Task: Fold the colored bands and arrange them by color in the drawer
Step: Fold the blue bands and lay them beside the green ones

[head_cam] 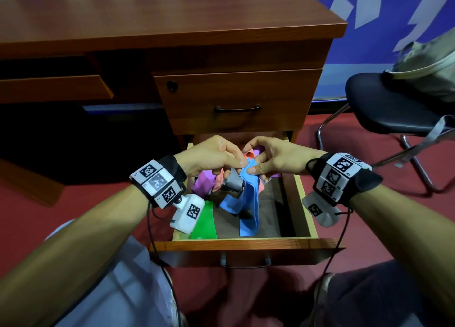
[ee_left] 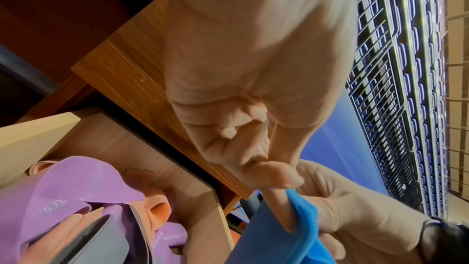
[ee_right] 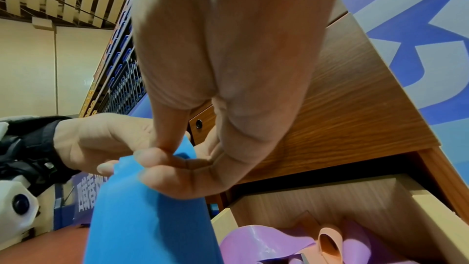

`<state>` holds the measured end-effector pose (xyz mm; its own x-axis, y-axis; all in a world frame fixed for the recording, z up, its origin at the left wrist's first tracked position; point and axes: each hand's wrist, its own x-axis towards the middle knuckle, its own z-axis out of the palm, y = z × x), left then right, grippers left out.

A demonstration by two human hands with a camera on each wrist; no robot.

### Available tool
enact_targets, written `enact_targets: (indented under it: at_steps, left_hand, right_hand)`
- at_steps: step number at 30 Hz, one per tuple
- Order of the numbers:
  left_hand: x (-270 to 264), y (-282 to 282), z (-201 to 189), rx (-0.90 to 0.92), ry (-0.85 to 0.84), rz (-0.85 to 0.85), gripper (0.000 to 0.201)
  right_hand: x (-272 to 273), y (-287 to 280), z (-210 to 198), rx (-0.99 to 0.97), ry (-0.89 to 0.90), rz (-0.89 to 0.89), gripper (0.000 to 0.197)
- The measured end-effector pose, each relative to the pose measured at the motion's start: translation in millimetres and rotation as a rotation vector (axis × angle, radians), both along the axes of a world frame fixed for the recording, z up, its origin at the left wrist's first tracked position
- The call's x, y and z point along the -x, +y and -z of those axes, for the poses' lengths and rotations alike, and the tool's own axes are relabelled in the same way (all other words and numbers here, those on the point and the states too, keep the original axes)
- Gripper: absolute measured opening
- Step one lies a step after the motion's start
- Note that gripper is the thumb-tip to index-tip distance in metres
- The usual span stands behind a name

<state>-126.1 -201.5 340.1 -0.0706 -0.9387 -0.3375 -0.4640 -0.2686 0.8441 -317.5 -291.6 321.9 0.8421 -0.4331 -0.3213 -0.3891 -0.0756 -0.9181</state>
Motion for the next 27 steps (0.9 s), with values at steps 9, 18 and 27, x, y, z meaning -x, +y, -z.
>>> enact_targets:
  at_steps: [9,18,27]
  left_hand:
    - [2,0,3,0.009,0.008,-0.014,0.013]
    - [1,0,-5,0.084,0.078,-0.063,0.019]
    - [0,-6,-9,0.371,0.069,-0.167,0.008]
  right_hand:
    - [0,3,-4,0.148,0.051,0.025,0.036]
    - [0,-2,-6,0.318,0.05,0.077,0.032]
    - [-3,-5,-15,0.236,-0.126,0.142,0.019]
